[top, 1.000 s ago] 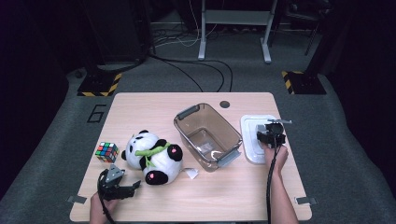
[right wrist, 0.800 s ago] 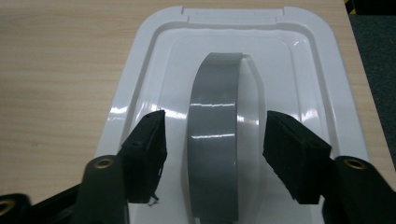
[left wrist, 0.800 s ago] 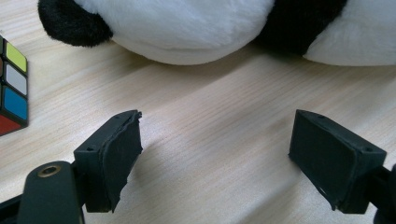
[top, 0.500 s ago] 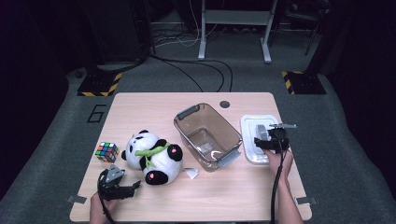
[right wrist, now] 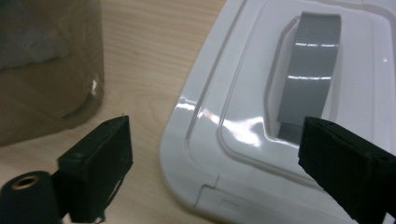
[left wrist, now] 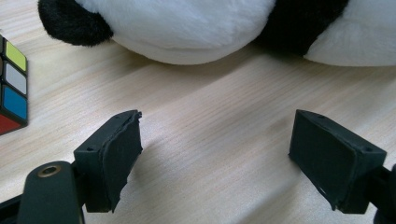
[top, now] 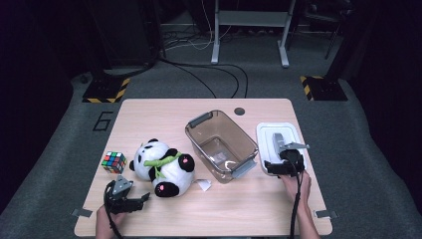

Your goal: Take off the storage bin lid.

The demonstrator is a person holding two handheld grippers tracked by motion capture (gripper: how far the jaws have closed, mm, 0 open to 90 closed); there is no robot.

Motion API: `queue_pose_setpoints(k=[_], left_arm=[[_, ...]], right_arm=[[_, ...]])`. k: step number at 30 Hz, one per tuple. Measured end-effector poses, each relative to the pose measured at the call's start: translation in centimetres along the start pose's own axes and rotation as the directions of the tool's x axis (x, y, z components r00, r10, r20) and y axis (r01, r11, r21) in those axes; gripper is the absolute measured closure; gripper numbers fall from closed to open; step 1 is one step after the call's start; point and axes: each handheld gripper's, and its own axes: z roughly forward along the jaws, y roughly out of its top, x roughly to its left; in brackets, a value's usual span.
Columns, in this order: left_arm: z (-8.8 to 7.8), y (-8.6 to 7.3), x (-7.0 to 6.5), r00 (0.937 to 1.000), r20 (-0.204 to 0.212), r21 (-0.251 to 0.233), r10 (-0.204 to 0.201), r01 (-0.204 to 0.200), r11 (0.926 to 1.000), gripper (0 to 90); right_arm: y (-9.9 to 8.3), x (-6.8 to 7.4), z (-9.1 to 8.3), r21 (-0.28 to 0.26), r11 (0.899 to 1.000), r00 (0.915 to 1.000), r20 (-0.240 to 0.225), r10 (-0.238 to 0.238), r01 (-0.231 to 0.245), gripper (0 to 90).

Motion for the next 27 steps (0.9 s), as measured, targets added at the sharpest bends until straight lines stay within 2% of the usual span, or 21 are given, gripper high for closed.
queue_pose_setpoints(k=[3,8,12,13,14,15,18,21,23,26,27], left_arm=[[0.0,0.0,0.0,1.0,-0.002,-0.001,0.0,0.0,1.0,16.6],[0.0,0.0,0.0,1.0,0.003,0.006,-0.001,0.001,1.0,16.7],[0.0,0.0,0.0,1.0,0.003,0.007,-0.001,0.001,1.0,16.7],[0.0,0.0,0.0,1.0,0.002,0.006,-0.001,0.001,1.0,16.7],[0.0,0.0,0.0,1.0,0.002,0.006,-0.002,0.002,1.0,16.6],[0.0,0.0,0.1,1.0,0.003,0.006,-0.001,0.001,1.0,16.6],[0.0,0.0,0.1,1.0,0.003,0.006,-0.003,0.003,1.0,16.6],[0.0,0.0,0.1,1.0,0.002,0.003,-0.006,0.006,1.0,16.7],[0.0,0.0,0.1,1.0,0.002,0.002,-0.007,0.007,1.0,16.6],[0.0,0.0,0.1,1.0,0.002,0.002,-0.007,0.007,1.0,16.6],[0.0,0.0,0.1,1.0,0.002,0.002,-0.008,0.008,1.0,16.7]], right_arm=[[-0.7,0.7,-0.2,0.001,1.0,0.9998,0.001,-0.019,0.019,0.0],[-2.0,2.0,-0.9,-0.003,0.997,0.9972,0.007,-0.075,0.075,0.0],[-3.0,3.1,-1.3,-0.018,0.991,0.9912,-0.02,-0.131,0.131,0.0],[-3.4,3.4,-1.5,-0.034,0.987,0.9876,-0.018,-0.156,0.155,0.0],[-3.7,3.6,-1.7,-0.052,0.982,0.9823,-0.035,-0.184,0.182,0.0],[-4.0,3.9,-1.8,-0.069,0.981,0.9825,-0.041,-0.182,0.179,0.0],[-5.0,5.1,-2.2,-0.12,0.97,0.9728,-0.07,-0.221,0.212,0.0],[-5.8,5.9,-2.1,-0.13,0.965,0.9645,-0.107,-0.241,0.227,0.0],[-6.4,6.4,-1.8,-0.12,0.963,0.955,-0.149,-0.256,0.24,0.0],[-7.1,7.0,-1.5,-0.126,0.957,0.9364,-0.208,-0.283,0.261,0.0],[-7.3,7.3,-1.3,-0.122,0.958,0.9299,-0.236,-0.282,0.26,0.0]])
